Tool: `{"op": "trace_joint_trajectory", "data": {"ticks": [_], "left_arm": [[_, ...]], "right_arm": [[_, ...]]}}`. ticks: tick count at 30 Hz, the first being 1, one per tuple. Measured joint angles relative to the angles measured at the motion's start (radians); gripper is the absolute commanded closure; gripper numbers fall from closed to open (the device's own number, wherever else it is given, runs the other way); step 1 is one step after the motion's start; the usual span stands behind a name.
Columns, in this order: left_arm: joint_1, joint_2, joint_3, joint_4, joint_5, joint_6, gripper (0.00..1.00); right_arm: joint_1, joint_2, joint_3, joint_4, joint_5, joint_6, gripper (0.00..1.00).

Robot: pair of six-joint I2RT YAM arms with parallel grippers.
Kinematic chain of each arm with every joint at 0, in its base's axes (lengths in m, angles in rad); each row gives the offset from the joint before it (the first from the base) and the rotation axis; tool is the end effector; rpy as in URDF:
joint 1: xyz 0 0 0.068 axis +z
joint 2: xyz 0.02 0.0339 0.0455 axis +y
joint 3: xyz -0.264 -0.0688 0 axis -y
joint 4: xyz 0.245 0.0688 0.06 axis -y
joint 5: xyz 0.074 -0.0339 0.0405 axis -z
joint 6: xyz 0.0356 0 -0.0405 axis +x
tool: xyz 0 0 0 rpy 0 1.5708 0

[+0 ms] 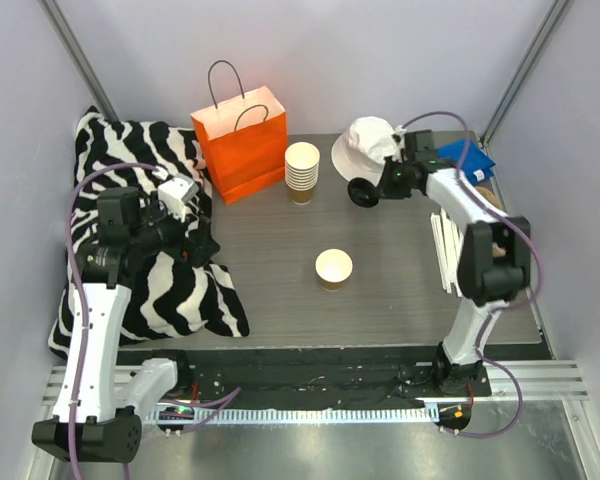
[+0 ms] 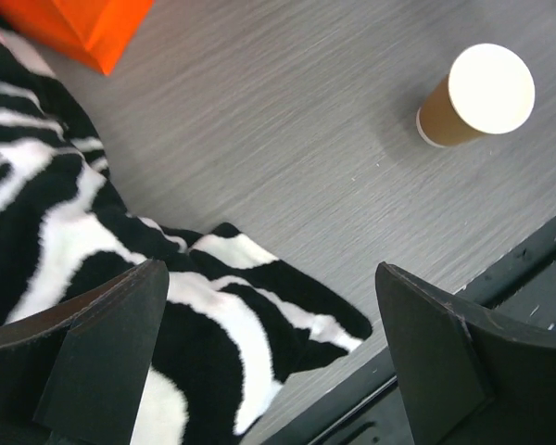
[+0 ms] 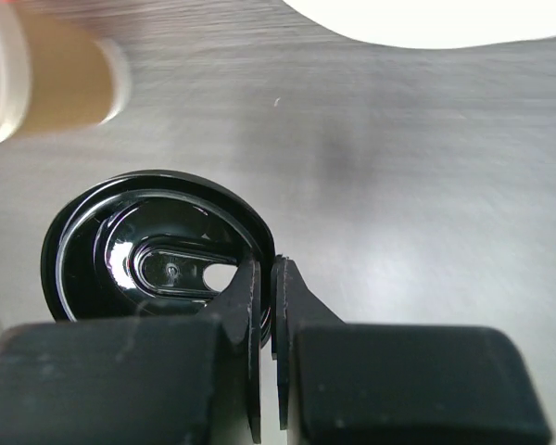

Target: Pack the takeout coffee

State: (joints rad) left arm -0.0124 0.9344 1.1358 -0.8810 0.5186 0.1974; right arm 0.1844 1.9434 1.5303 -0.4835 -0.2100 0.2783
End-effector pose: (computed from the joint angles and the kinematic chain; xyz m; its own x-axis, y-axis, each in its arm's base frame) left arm 0.1725 -0.0198 0.3677 -0.5385 0.1770 -0.8238 0.5118 0.8454 -0.1529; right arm 0.4238 0.0866 0.2310 -0.8228 0.1198 -0.5555 -0.0845 0.9409 0.3281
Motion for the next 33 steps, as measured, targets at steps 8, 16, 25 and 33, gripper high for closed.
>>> {"op": "trace_joint_trajectory", "data": {"ticks": [8, 16, 25, 33], "left_arm": [[-0.244, 0.101, 0.241, -0.118, -0.035, 0.242, 0.00], [-0.652, 0.052, 0.186, -0.003, -0.127, 0.495, 0.00], [-1.131, 0.106, 0.091, 0.152, -0.337, 0.869, 0.00], [-1.224, 0.269, 0.087, 0.291, -0.418, 0.967, 0.01]], "right_arm": [[-0.028, -0.465, -0.153, -0.091, -0.232, -0.140, 0.99], [-0.010, -0.638, -0.266, -0.268, -0.422, -0.249, 0.99], [0.068, -0.661, -0.367, -0.408, -0.560, -0.296, 0.99], [0.141, -0.661, -0.359, -0.452, -0.575, -0.348, 0.99]]}}
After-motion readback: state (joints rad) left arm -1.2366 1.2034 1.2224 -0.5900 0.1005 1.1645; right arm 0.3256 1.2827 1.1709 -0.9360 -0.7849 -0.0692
